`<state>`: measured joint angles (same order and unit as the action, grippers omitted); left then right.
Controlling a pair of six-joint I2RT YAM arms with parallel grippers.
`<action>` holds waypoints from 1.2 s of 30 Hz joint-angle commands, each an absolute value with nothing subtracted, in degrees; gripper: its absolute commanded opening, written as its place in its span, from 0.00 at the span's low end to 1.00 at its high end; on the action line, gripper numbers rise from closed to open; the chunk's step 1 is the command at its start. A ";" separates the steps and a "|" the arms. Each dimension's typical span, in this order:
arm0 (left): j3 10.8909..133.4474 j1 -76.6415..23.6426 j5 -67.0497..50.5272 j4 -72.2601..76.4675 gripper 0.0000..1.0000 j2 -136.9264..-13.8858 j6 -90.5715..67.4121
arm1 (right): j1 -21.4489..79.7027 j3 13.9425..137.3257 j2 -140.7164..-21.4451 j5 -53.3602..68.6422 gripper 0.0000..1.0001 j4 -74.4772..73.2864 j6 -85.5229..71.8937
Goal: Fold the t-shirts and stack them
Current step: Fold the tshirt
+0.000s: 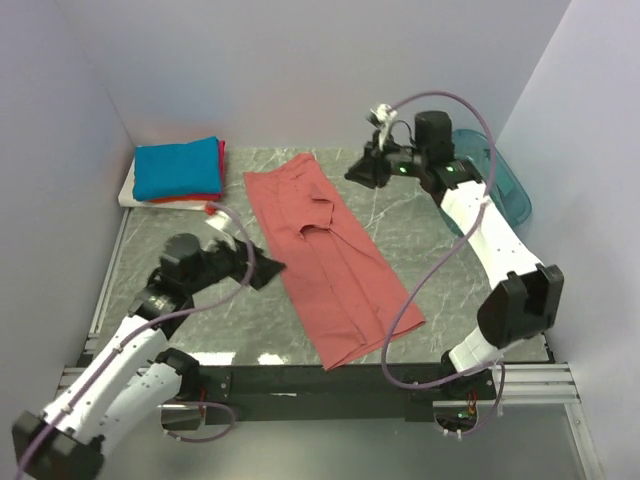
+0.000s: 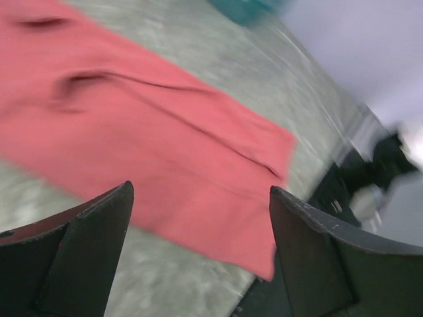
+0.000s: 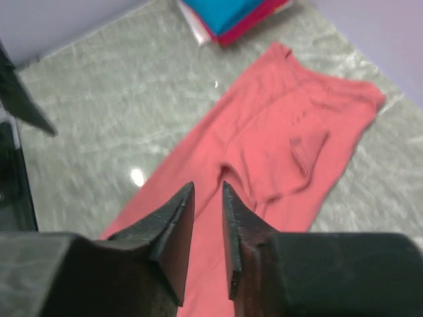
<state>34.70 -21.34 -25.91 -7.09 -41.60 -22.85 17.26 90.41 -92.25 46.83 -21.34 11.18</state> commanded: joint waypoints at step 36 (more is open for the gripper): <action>41.22 -88.94 20.56 0.18 0.31 -89.91 -10.90 | 0.26 50.27 -70.13 48.17 0.82 -68.55 103.79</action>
